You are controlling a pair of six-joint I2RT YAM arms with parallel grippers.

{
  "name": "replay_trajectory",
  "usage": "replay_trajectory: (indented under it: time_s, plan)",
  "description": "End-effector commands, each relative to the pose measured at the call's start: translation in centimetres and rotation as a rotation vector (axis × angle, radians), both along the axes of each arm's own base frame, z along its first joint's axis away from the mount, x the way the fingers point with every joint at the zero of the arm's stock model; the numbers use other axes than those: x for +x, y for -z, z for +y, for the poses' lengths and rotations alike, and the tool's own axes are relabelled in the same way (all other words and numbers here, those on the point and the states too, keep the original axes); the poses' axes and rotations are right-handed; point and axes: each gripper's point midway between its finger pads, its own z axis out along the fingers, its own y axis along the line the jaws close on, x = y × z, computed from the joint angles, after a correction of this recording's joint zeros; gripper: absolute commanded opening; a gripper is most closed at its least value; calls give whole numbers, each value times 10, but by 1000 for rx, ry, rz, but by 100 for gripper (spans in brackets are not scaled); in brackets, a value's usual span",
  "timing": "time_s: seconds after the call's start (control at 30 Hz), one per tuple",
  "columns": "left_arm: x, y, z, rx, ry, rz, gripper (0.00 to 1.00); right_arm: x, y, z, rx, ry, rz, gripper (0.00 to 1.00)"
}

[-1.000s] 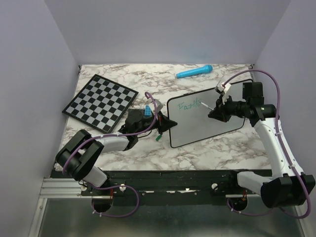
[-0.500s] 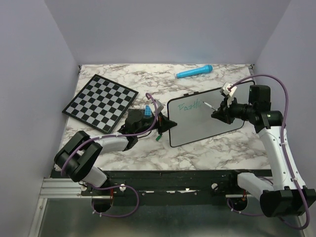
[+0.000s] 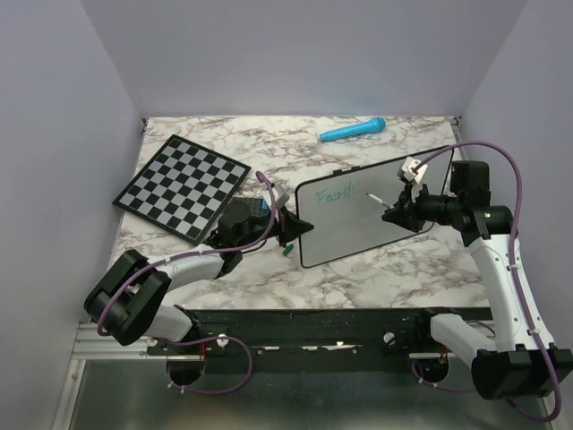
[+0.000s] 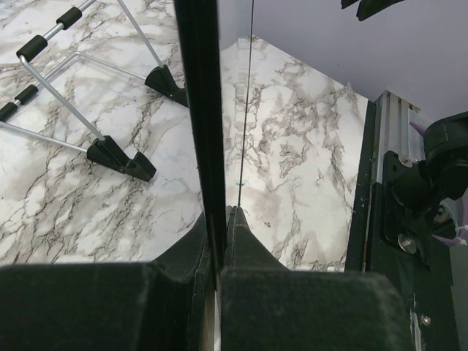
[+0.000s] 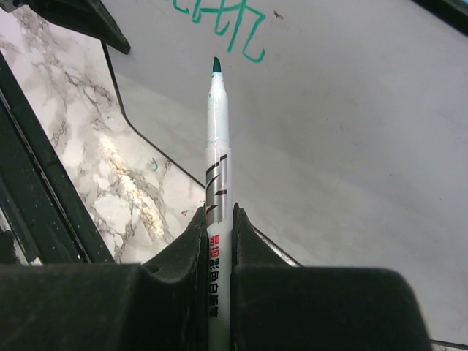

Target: Write a sentence on the whiteboard

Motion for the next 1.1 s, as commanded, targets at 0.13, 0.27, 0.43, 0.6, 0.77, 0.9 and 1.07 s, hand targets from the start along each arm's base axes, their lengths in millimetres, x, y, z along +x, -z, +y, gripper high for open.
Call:
replay_trajectory:
  time_s: [0.13,0.27,0.43,0.6,0.77,0.9,1.07]
  plan:
    - [-7,36,19,98,-28,52,0,-7,9,1,2,-29,15,1]
    - [-9,36,20,99,-32,55,0,-5,13,0,-3,-26,22,0]
    - [-9,36,20,94,-34,59,0,-3,17,2,5,-35,32,0]
    - [-9,37,20,92,-36,65,0,-2,21,4,19,-38,46,1]
    - [-8,36,21,88,-40,65,0,-2,23,5,27,-43,55,1]
    - [-8,36,21,86,-45,69,0,-3,25,7,38,-47,60,0]
    - [-8,36,22,84,-51,72,0,-2,25,7,39,-47,46,1]
